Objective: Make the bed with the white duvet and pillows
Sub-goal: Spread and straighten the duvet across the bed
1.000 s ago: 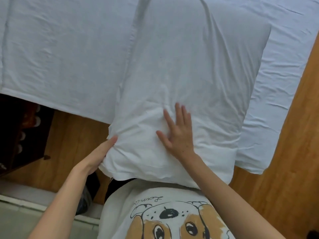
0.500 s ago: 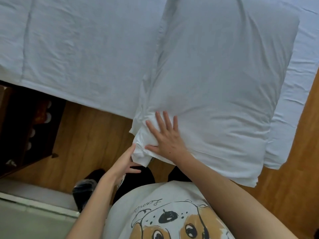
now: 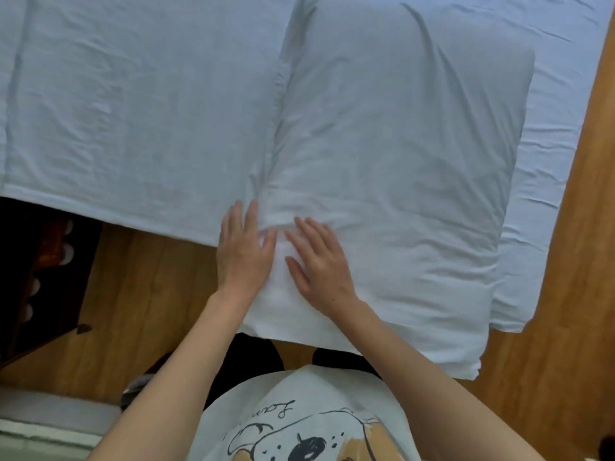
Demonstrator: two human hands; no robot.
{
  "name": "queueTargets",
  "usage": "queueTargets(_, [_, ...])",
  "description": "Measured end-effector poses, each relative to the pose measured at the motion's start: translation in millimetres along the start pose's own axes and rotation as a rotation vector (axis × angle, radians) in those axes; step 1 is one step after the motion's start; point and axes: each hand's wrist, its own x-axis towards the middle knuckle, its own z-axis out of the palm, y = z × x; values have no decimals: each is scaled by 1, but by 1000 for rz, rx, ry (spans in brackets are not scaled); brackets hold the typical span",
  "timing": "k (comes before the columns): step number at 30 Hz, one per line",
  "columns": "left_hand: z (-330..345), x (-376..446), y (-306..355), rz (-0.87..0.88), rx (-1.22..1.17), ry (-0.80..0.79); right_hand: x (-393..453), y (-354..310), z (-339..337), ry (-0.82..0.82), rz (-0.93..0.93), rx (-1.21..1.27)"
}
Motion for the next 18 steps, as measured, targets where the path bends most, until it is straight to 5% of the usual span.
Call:
queueTargets(3, [27,19,46,289,126,62,-1,64,-42,251,358,-180])
queueTargets(6, [54,38,77,422,199,75,-3,128,-78,271,603,-286])
queueTargets(9, [73,60,91,191,165,36,-8,181,-103,210,846,-252])
queueTargets(12, [83,86,93,-120,74,17,-13,225,-116,256,1205,119])
queueTargets(18, [79,140,82,-271,-154,-95,-15,282,-108,124,1265,467])
